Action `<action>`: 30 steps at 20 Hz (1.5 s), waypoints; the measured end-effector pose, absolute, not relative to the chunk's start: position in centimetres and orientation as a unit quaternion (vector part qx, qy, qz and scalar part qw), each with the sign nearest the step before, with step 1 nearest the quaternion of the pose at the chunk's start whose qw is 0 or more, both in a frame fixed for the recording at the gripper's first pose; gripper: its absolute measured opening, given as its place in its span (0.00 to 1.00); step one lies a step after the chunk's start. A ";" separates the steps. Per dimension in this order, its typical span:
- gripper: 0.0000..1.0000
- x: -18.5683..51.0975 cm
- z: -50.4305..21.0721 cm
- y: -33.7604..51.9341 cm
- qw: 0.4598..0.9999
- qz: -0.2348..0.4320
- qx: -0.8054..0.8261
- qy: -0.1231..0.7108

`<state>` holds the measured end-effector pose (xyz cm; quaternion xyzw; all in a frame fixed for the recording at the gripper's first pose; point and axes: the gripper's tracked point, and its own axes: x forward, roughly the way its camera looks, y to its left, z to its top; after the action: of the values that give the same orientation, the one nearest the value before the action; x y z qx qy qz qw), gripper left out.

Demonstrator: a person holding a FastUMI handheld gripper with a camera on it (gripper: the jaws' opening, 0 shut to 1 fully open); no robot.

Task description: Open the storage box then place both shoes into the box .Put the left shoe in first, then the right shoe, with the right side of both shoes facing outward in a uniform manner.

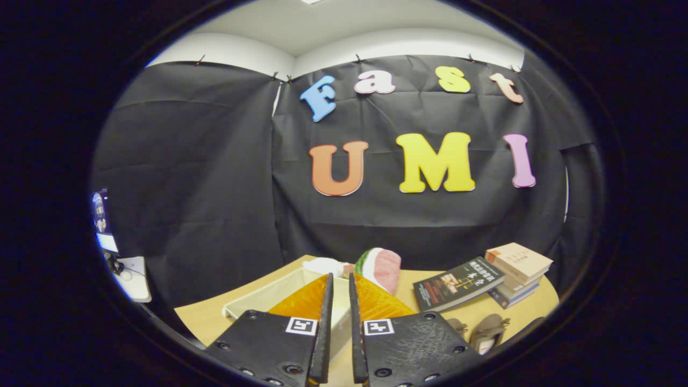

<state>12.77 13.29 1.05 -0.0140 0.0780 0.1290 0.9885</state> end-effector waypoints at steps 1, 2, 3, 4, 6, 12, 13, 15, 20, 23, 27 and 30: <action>0.17 12.3 0.6 11.4 0.989 0.116 -0.012 0.086; 0.17 12.0 0.3 9.2 0.990 0.102 -0.011 0.094; 0.17 11.9 -0.2 7.1 0.991 0.087 -0.012 0.100; 0.17 11.9 -0.9 5.0 0.991 0.072 -0.011 0.110; 0.27 11.6 -3.0 1.6 0.989 0.046 -0.010 0.141; 0.80 12.0 -10.0 -3.4 0.968 0.014 -0.012 0.250; 0.89 12.1 -11.0 -4.0 0.964 0.009 -0.014 0.265; 0.98 12.5 -12.8 -5.1 0.954 -0.002 -0.014 0.298; 0.97 13.7 -16.5 -6.4 0.924 -0.020 -0.025 0.381; 0.95 14.4 -18.7 -6.4 0.907 -0.014 -0.026 0.419; 0.75 15.0 -20.2 -6.6 0.895 -0.023 -0.030 0.445; 0.73 15.4 -21.3 -6.7 0.890 -0.031 -0.013 0.454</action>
<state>15.41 -6.73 -21.28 -0.0134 0.4545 -0.0307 0.8901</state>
